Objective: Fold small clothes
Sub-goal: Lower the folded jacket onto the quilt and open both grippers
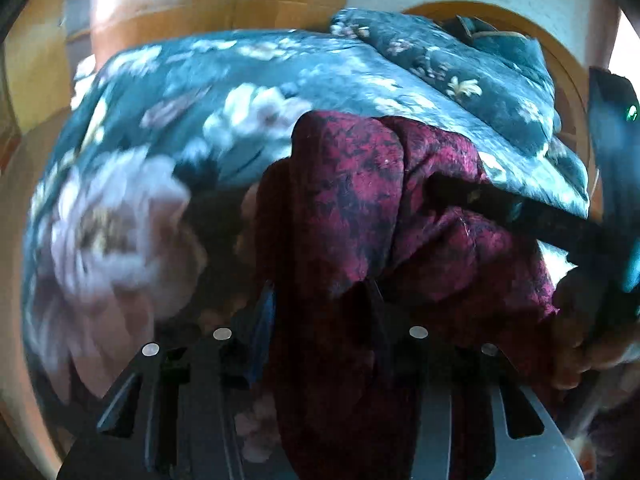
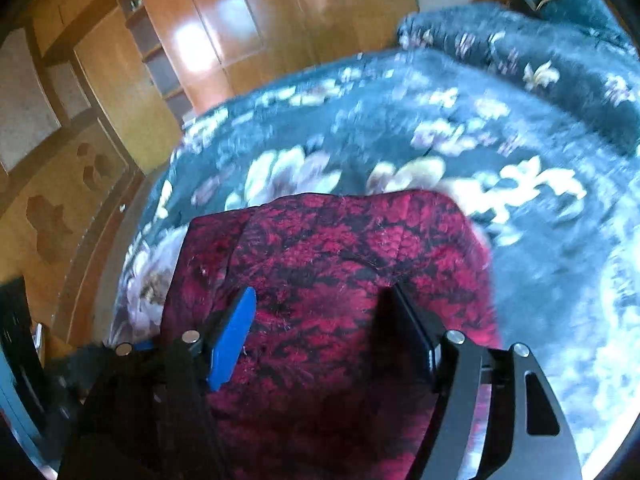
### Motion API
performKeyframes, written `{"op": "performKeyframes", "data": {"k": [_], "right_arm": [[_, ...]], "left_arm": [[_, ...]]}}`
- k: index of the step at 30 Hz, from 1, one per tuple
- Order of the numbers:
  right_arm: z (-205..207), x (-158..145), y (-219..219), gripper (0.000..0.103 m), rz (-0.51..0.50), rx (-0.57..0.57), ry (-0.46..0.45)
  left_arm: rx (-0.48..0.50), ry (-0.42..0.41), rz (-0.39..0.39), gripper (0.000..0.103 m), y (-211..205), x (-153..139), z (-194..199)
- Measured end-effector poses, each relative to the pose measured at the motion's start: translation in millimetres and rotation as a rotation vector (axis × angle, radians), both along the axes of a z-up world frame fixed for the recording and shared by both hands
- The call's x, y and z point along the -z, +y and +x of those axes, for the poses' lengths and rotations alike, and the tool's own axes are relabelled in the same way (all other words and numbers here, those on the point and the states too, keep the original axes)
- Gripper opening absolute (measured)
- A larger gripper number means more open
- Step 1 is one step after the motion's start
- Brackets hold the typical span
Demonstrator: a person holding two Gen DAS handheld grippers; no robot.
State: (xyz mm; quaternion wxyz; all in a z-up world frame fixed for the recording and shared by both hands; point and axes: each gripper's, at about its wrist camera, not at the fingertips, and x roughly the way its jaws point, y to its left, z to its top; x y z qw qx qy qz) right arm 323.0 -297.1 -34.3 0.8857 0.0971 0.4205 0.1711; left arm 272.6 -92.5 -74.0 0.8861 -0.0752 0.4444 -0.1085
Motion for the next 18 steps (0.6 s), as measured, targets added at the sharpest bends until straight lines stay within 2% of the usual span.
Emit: {"op": "performKeyframes", "data": {"k": [2, 4, 7, 9, 13, 15, 18], "right_arm": [[6.0, 18.3, 25.9, 0.070, -0.107, -0.020, -0.021], [4.5, 29.5, 38.6, 0.070, -0.184, -0.006, -0.061], [3.2, 31.7, 32.9, 0.070, -0.170, 0.012, -0.068], [0.2, 23.9, 27.0, 0.071, -0.166, 0.027, -0.068], [-17.9, -3.4, 13.3, 0.086, -0.106, 0.081, -0.082], [-30.3, -13.5, 9.0, 0.089, -0.086, 0.102, -0.093], [-50.0, -22.9, 5.8, 0.092, -0.076, 0.142, -0.106]], "left_arm": [[-0.013, 0.010, -0.017, 0.043, 7.4, 2.6, 2.7], [-0.005, -0.003, 0.009, 0.044, 3.2, -2.0, 1.3], [-0.017, -0.023, 0.025, 0.050, -1.5, -13.8, -4.7], [-0.036, -0.060, 0.048, 0.061, -2.2, -27.6, -13.1], [-0.038, -0.111, 0.087, 0.062, -5.2, -47.6, -31.5], [-0.040, -0.134, 0.099, 0.069, -5.4, -56.1, -42.1], [-0.042, -0.187, 0.122, 0.073, -6.6, -70.2, -61.2]]}}
